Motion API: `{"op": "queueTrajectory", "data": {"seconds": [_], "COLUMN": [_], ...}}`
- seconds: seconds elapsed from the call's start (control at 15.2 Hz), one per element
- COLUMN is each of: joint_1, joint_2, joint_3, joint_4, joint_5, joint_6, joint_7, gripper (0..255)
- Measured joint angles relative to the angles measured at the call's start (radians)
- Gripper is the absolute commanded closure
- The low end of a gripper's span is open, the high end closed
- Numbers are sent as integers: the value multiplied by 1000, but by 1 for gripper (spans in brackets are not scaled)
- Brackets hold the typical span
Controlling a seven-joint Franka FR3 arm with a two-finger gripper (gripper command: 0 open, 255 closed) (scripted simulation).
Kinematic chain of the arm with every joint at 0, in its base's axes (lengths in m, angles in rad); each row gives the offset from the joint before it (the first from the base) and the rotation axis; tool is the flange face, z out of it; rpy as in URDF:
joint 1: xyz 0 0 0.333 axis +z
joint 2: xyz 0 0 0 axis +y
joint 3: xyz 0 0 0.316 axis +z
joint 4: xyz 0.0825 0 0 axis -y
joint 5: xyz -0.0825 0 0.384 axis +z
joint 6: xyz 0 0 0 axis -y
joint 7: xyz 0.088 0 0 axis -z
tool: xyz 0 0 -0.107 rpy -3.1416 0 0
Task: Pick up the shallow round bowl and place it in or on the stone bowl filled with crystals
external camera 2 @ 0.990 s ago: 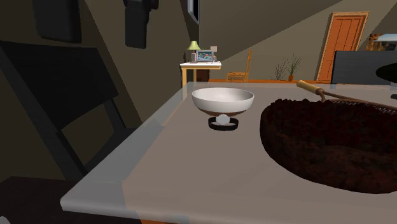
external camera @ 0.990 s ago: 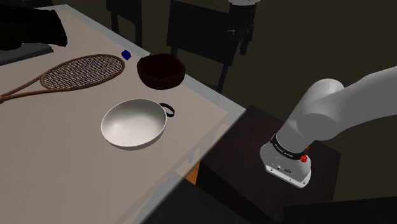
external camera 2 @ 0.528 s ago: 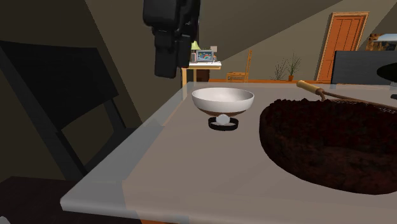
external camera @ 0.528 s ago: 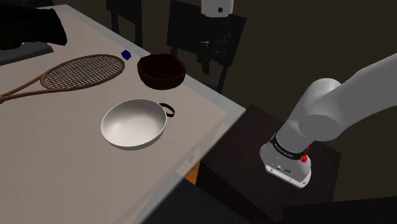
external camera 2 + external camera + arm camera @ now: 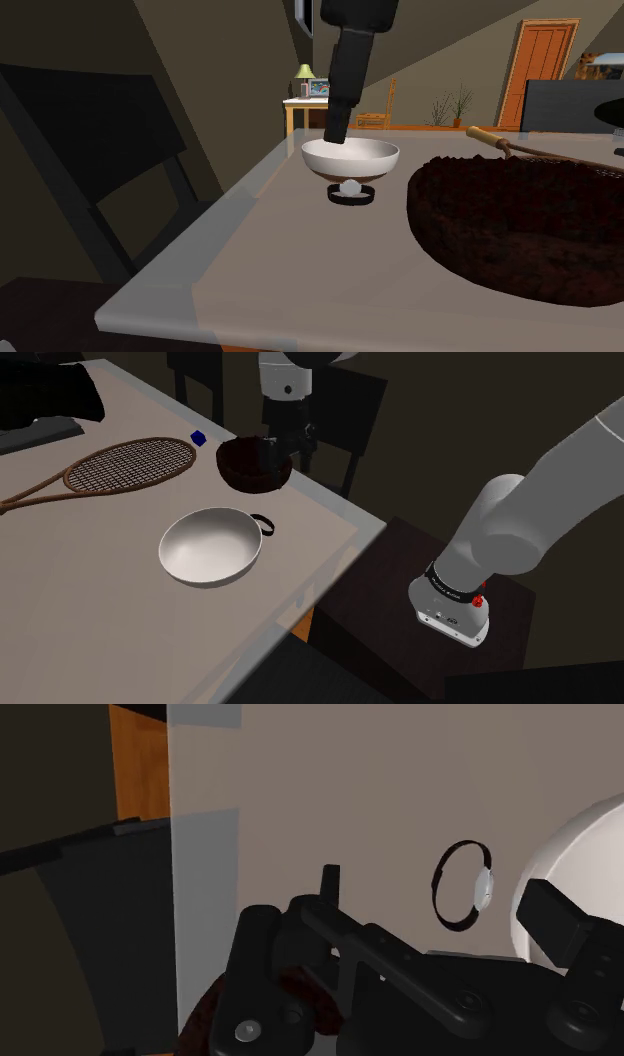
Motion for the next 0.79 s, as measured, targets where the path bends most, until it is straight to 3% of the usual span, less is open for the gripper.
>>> {"op": "queueTrajectory", "data": {"seconds": [0.53,0.79], "joint_1": [53,62], "joint_2": [252,275], "joint_3": [78,86], "joint_4": [196,174], "joint_5": [4,6], "joint_6": [76,123], "joint_7": [104,111], "gripper": [0,0]}}
